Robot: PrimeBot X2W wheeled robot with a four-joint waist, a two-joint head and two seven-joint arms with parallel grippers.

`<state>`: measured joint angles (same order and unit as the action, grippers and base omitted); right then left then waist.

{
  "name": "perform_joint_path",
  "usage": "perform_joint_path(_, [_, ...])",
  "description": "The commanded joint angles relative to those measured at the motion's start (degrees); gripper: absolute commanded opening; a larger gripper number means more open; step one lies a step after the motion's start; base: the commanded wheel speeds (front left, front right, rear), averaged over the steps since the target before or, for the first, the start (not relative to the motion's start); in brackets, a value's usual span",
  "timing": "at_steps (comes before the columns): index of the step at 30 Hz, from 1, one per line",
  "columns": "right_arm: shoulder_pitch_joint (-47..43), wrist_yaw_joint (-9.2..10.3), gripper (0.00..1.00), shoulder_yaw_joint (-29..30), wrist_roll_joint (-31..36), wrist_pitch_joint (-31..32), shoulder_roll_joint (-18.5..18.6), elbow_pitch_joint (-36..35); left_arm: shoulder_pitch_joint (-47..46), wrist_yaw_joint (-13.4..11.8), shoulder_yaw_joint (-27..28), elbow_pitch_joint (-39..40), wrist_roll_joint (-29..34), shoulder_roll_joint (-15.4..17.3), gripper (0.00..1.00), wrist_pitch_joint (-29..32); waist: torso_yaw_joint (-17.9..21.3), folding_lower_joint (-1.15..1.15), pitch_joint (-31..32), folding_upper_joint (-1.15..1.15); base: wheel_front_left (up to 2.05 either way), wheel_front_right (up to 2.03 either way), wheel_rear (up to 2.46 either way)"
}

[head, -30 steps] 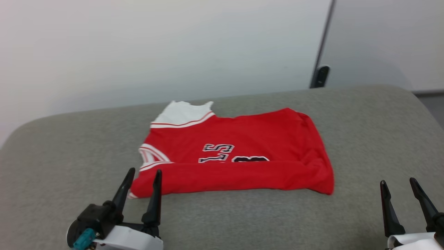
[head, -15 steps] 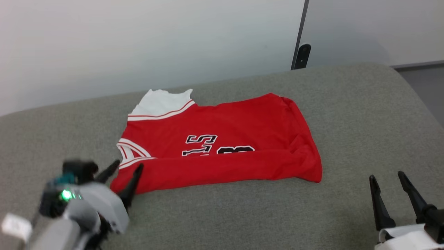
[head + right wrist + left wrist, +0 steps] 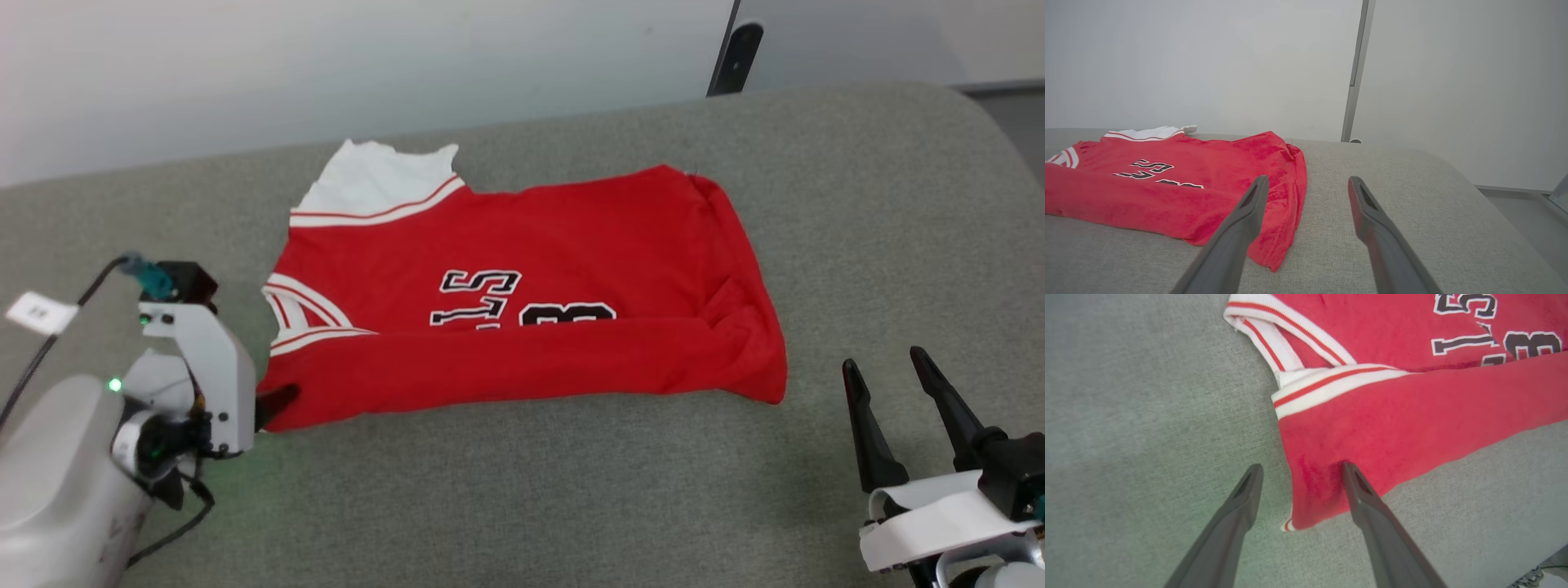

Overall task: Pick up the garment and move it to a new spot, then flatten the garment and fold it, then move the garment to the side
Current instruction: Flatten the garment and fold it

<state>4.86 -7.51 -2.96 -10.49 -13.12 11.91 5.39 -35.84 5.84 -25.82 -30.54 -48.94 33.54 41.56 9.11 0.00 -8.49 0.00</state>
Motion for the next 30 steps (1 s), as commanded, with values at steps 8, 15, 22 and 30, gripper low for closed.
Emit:
perform_joint_path(8, [1.93,0.04,1.0,-0.42,-0.39,-0.51,-0.34,0.77,-4.63,-2.5,-2.3,-5.83,-1.09,-3.7,0.45,8.06,-0.25,0.0,-3.18,0.0,0.0,0.0,0.0])
perform_joint_path(15, [3.06,0.04,1.0,-1.05,-0.73,-0.37,-0.26,1.35,-6.39,-1.95,-3.17,-9.32,-1.25,-5.49,0.0,8.31,0.0,0.0,-3.95,0.0,0.0,0.0,0.0])
perform_joint_path(22, [4.42,0.04,1.0,-2.4,-2.91,4.21,0.87,1.24,-7.37,-1.15,-3.63,-11.39,-1.62,-6.18,0.0,8.34,-0.46,0.0,-4.1,0.0,0.0,0.0,0.0])
perform_joint_path(30, [10.89,0.04,1.0,-6.37,-9.89,22.32,6.18,1.59,-9.14,-0.34,-4.82,-12.17,-0.92,-7.05,0.0,8.19,-1.62,0.0,-4.97,0.0,0.0,0.0,0.0])
